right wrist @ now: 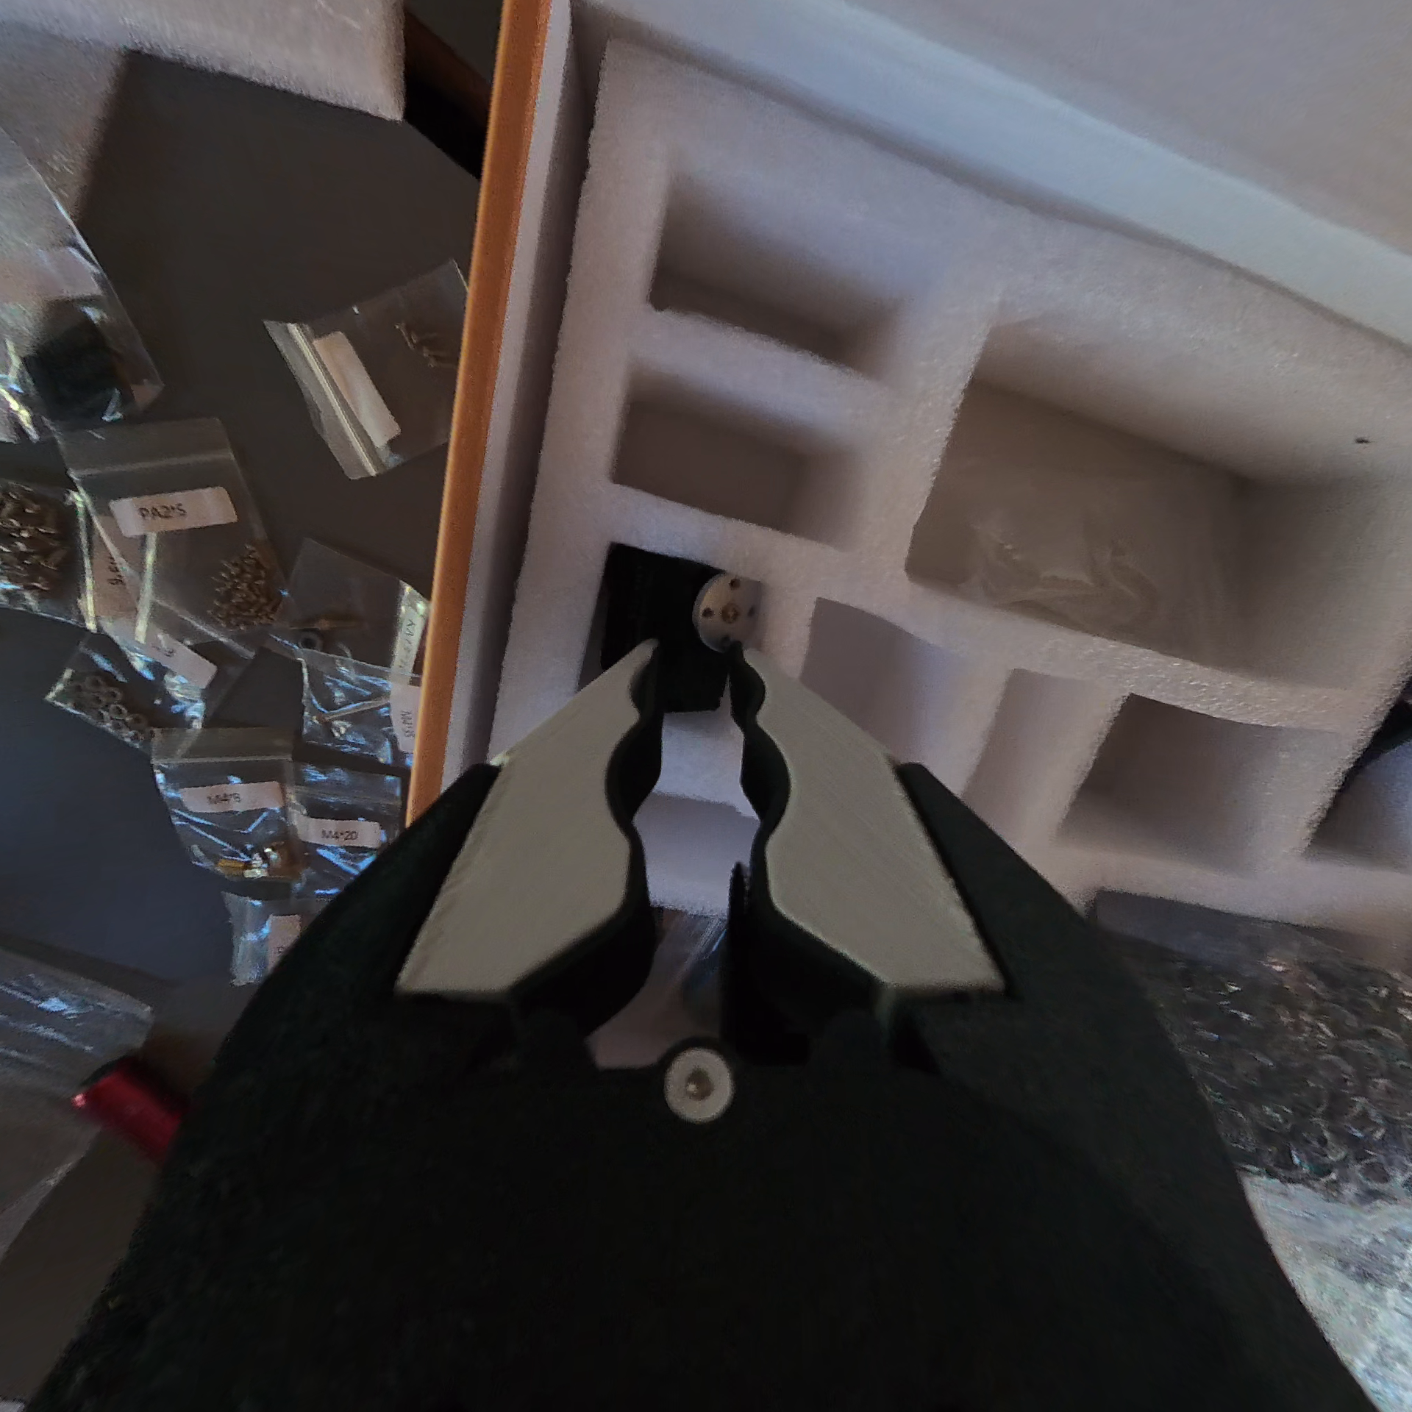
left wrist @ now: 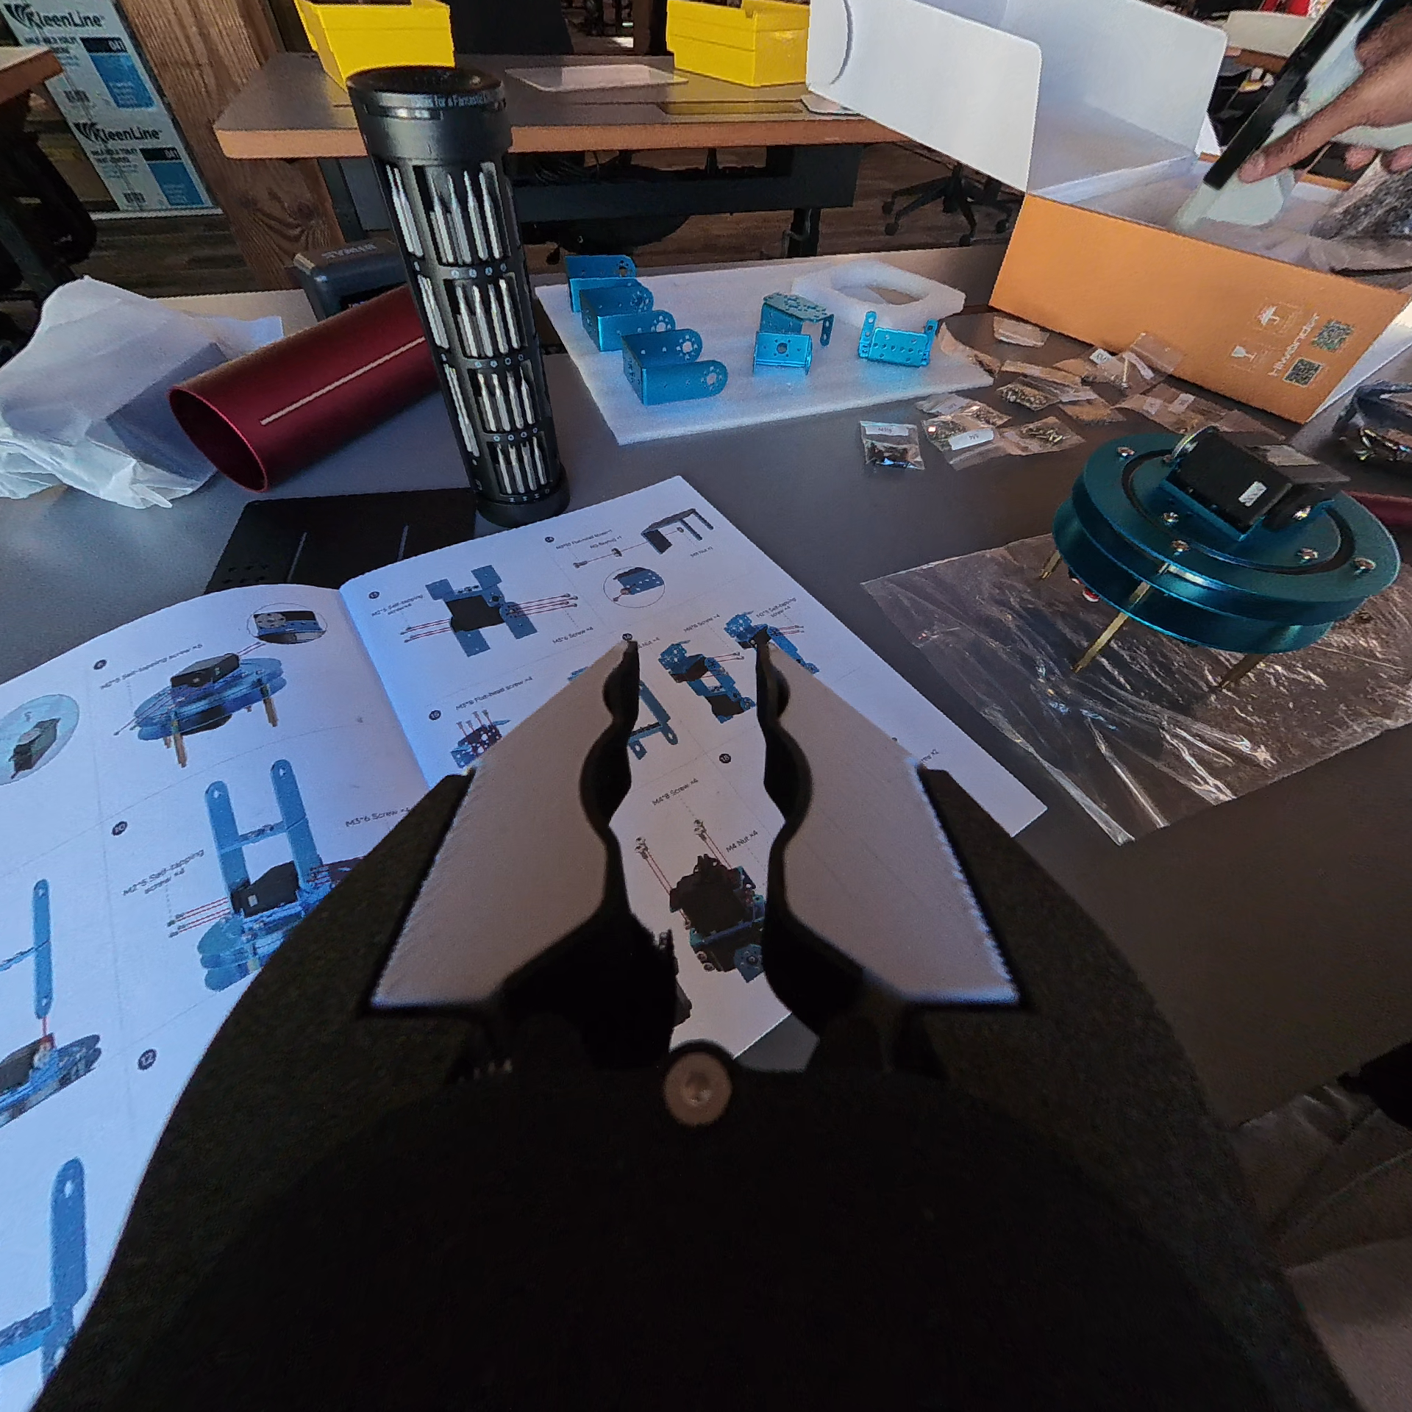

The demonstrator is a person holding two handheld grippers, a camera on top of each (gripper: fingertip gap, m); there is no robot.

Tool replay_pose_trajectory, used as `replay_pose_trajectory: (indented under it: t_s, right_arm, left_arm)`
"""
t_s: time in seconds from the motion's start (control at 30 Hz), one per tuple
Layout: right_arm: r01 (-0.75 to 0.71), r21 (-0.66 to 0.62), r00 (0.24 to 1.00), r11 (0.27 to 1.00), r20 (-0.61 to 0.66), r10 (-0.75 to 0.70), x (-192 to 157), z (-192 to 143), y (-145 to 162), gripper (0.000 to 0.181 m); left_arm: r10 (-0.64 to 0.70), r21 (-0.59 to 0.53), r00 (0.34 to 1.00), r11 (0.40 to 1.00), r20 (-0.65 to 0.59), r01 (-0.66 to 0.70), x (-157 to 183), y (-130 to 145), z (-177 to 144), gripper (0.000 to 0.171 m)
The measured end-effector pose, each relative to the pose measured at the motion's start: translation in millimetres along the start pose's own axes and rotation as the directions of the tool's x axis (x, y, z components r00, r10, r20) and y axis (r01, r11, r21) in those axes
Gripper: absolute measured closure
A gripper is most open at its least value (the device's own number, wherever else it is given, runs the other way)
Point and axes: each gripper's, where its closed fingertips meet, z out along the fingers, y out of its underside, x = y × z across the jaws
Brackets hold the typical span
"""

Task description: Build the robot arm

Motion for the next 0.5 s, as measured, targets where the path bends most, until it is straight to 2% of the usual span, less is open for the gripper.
replay_pose_trajectory:
  t_s: [0.1,0.17,0.23,0.33,0.4,0.5]
  right_arm:
    - [-0.018,0.040,0.998,0.999,0.060,0.016,0,-7,-3,0.181]
    - [-0.026,0.063,0.993,0.998,0.119,0.019,-6,-17,-8,0.181]
    - [0.017,0.061,0.996,0.998,0.082,-0.022,-4,-23,-8,0.181]
    - [0.011,0.089,0.995,0.996,0.102,-0.020,-10,-23,-18,0.181]
    - [-0.017,0.058,0.992,0.998,0.122,0.010,-12,-17,-19,0.169]
    - [-0.036,0.031,0.994,0.999,0.101,0.033,-7,-10,-18,0.163]
  left_arm:
    - [0.001,0.006,1.000,1.000,0.003,-0.001,-1,-2,-1,0.142]
    - [0.000,0.011,1.000,1.000,0.005,0.000,-2,-3,-2,0.142]
    - [-0.002,0.012,1.000,1.000,0.006,0.002,-3,-3,-2,0.142]
    - [-0.002,0.002,1.000,1.000,0.002,0.002,-2,-2,-1,0.142]
    - [0.004,0.000,1.000,1.000,-0.001,-0.004,0,-1,0,0.141]
    - [0.010,0.003,1.000,1.000,0.002,-0.010,0,-2,-2,0.142]
